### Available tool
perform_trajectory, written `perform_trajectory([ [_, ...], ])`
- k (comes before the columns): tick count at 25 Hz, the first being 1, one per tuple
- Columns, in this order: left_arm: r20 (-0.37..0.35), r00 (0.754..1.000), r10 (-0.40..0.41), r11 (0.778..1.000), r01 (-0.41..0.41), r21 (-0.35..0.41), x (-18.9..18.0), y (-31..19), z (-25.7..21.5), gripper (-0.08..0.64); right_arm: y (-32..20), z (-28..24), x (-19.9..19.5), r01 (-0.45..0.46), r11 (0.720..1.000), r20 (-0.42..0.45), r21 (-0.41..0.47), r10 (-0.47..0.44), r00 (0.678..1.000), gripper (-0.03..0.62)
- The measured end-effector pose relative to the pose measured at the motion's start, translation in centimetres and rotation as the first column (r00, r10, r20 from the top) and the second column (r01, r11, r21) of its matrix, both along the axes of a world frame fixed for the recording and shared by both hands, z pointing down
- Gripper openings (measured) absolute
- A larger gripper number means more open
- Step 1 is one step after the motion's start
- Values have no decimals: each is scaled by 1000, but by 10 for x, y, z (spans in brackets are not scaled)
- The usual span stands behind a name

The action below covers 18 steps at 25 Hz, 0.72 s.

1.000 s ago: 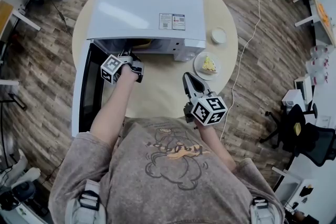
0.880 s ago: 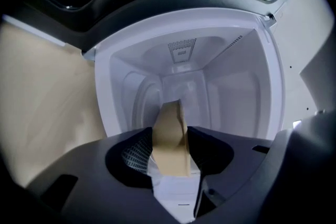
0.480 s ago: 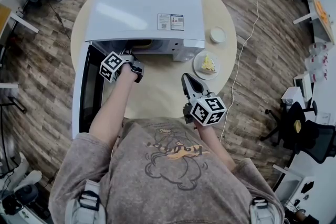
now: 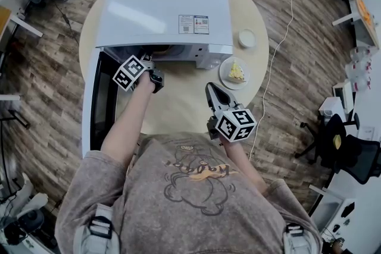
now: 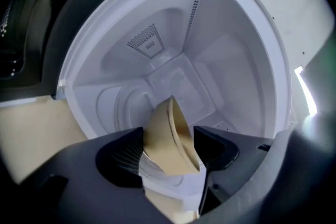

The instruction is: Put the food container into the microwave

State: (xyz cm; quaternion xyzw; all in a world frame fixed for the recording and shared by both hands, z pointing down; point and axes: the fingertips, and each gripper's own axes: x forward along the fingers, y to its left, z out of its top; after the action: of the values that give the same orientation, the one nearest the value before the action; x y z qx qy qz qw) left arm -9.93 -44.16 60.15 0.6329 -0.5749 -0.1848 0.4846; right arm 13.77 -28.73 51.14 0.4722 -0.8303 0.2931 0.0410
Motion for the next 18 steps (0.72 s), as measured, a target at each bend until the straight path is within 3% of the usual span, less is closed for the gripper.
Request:
perform_trajectory([
  [8, 146, 986, 76, 997, -79, 14, 7, 0, 0, 341, -1, 2, 1, -3, 1000, -4, -9, 3, 1000, 0],
  [14, 276, 951, 136, 989, -149, 25, 15, 2, -3, 367, -1, 5, 0, -3, 1000, -3, -16, 3, 1000, 0],
  [18, 320, 930, 178, 980, -196, 24, 22, 3, 1, 398, -1, 6, -1, -1, 1000, 0, -19, 1, 1000, 0],
])
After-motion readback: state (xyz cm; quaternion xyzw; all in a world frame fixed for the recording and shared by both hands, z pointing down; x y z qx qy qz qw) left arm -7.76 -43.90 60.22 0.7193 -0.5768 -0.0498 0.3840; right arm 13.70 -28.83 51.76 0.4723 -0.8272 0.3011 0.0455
